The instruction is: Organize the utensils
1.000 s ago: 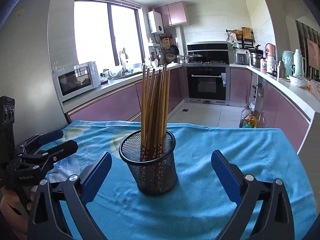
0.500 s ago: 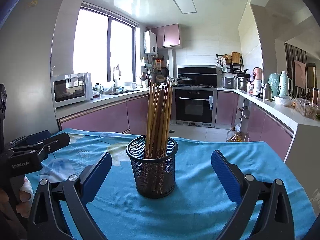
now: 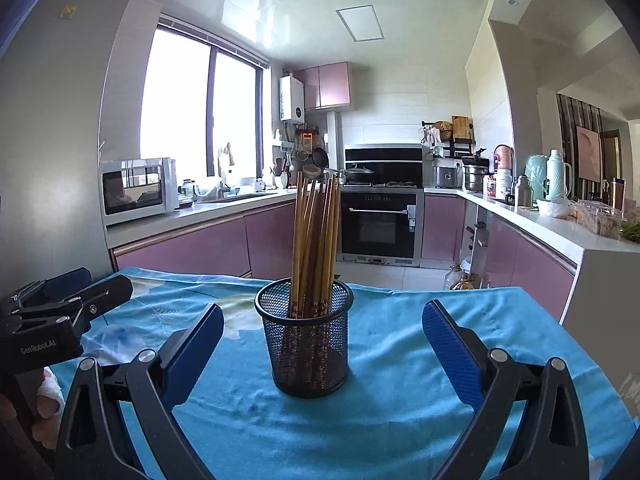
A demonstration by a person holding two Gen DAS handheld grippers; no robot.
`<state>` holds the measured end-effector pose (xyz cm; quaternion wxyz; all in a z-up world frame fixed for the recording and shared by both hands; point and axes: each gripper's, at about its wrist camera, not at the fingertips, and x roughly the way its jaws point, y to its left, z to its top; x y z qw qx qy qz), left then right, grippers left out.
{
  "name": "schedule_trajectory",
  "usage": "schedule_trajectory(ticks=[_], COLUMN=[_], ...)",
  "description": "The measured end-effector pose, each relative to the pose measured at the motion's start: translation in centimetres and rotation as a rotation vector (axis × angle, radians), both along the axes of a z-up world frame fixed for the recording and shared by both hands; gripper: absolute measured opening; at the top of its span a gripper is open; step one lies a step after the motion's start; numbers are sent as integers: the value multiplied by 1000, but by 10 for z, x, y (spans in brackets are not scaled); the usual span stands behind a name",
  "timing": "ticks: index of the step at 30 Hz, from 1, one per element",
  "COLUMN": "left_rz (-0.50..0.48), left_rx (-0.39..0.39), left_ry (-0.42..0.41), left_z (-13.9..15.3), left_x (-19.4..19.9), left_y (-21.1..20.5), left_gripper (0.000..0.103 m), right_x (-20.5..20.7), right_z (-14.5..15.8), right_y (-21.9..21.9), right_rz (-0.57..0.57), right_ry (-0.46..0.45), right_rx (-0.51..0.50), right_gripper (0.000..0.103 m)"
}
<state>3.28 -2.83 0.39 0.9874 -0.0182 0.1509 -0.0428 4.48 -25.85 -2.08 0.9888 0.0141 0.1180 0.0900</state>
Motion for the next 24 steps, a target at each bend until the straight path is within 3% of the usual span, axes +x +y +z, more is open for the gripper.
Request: schedule_trajectory(ticks=[24], left_rz=[19], left_rx=[1], left_ry=[-13], left_z=[-5], left_x=[-6], left_y=[0], left_gripper=[97], right_x=[-13], right_z=[8], right_y=[-1], right_rz=[-45], right_ry=[-62], right_rx=[2], right_gripper=[96])
